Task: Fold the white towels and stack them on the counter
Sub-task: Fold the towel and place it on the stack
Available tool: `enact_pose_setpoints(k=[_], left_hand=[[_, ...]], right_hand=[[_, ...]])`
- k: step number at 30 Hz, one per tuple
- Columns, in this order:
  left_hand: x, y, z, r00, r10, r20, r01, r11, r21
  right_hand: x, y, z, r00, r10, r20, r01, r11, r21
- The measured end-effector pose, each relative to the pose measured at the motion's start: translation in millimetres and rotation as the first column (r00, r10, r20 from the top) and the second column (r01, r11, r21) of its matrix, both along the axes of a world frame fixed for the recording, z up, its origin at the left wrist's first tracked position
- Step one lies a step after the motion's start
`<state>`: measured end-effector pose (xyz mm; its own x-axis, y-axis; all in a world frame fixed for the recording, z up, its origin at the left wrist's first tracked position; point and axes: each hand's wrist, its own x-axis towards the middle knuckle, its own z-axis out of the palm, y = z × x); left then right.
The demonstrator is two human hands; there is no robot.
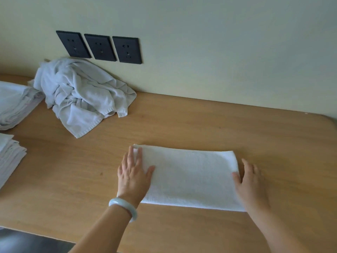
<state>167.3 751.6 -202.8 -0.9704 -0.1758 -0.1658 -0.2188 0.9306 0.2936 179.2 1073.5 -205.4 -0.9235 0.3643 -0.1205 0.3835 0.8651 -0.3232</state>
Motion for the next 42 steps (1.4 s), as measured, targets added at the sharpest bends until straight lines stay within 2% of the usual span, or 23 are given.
enact_pose_setpoints(k=[2,3,5,7,9,11,12,17,23,28,34,39,42], left_hand=[[1.5,-2.3,18.1,0.975,0.21,0.068,-0.21,0.978,-0.019],[1.4,-4.1,25.6,0.961,0.253,0.113,-0.253,0.967,-0.016],[-1.6,-8.7,37.3,0.931,0.287,0.226,-0.316,0.943,0.105],[-9.0,-16.0,45.0,0.879,0.329,0.344,-0.424,0.869,0.254],[-14.6,-23.5,48.6,0.841,0.332,0.427,-0.497,0.787,0.366],[-15.1,-27.3,50.2,0.821,0.303,0.484,-0.538,0.694,0.478],[-12.9,-27.1,51.6,0.82,0.287,0.496,-0.54,0.676,0.502],[-1.8,-31.1,65.0,0.863,0.279,0.42,-0.49,0.661,0.568],[21.9,-81.7,120.9,0.884,0.363,0.295,-0.463,0.583,0.667],[36.1,-146.9,172.0,0.874,0.437,0.213,-0.443,0.534,0.72],[51.1,-254.9,199.4,0.873,0.428,0.233,-0.458,0.558,0.692],[51.8,-402.8,200.7,0.912,0.342,0.226,-0.402,0.64,0.655],[42.4,-501.8,205.0,0.935,0.284,0.211,-0.352,0.694,0.628]], right_hand=[[-2.6,-2.4,14.9,0.991,-0.105,0.082,0.115,0.984,-0.137],[-5.0,-3.9,21.0,0.977,-0.148,0.156,0.181,0.959,-0.22],[-9.9,-4.8,29.8,0.932,-0.212,0.295,0.319,0.867,-0.383],[-12.3,-3.9,35.4,0.882,-0.225,0.414,0.435,0.728,-0.53],[-11.6,-4.0,39.7,0.869,-0.192,0.456,0.462,0.642,-0.611],[-7.5,-7.5,42.9,0.902,-0.151,0.405,0.394,0.673,-0.625],[-4.9,-10.1,43.5,0.926,-0.139,0.352,0.341,0.708,-0.619],[-5.1,-36.9,65.2,0.991,-0.064,0.116,0.122,0.787,-0.604],[-18.5,-91.6,122.0,0.998,0.057,-0.037,-0.068,0.761,-0.646],[-24.7,-151.6,164.6,0.989,0.105,-0.108,-0.15,0.711,-0.686],[-23.2,-268.3,191.7,0.967,0.19,-0.168,-0.252,0.653,-0.714],[-25.3,-404.4,177.2,0.957,0.24,-0.163,-0.28,0.613,-0.739],[-25.5,-491.8,164.2,0.972,0.176,-0.156,-0.231,0.593,-0.772]])
